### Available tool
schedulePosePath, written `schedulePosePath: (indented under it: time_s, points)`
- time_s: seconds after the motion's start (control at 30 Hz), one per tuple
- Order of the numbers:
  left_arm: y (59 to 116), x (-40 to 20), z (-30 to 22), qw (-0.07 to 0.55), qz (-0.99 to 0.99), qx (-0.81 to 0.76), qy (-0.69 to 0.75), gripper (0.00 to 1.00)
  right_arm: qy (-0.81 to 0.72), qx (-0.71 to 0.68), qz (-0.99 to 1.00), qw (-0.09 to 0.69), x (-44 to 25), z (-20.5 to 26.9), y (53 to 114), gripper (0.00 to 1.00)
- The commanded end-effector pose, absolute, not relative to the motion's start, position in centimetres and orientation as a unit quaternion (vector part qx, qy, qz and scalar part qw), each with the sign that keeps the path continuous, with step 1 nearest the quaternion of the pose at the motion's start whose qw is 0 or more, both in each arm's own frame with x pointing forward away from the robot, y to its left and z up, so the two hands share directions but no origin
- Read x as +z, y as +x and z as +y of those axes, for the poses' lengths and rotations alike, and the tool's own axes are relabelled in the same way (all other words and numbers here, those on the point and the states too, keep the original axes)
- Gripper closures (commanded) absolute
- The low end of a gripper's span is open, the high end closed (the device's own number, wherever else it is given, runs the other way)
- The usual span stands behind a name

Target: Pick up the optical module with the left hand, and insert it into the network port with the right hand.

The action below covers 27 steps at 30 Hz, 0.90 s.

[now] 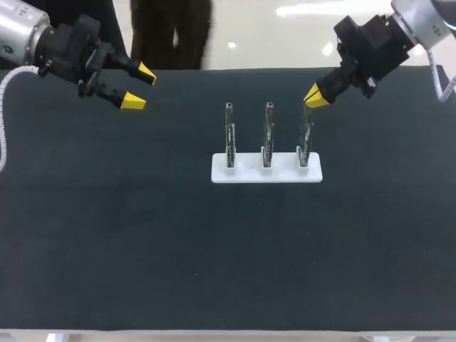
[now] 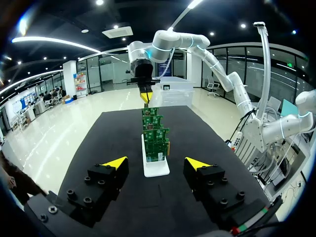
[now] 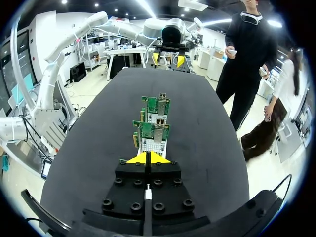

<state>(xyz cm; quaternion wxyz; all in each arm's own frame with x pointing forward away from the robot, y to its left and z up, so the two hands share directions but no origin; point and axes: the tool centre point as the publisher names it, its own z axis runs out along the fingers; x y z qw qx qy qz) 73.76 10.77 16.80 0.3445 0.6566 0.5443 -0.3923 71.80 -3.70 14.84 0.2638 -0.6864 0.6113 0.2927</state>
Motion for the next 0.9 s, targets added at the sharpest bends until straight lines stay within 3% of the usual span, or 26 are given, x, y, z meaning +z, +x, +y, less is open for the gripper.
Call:
schedulePosePath:
  time_s: [0.03,0.37,0.9]
  points:
    - [73.9,16.8,10.8,0.343,0.544,-0.392,0.658,0.00,-0.685,0.291,0.612,0.266,14.1,-3.6,71.5,1.00]
    - [73.9,16.8,10.8,0.343,0.544,-0.392,0.658,0.00,-0.686,0.290,0.610,0.269,13.4,-3.6,71.5,1.00]
    - [73.9,16.8,10.8,0.343,0.544,-0.392,0.658,0.00,-0.676,0.293,0.629,0.247,17.8,-3.4,71.9,1.00]
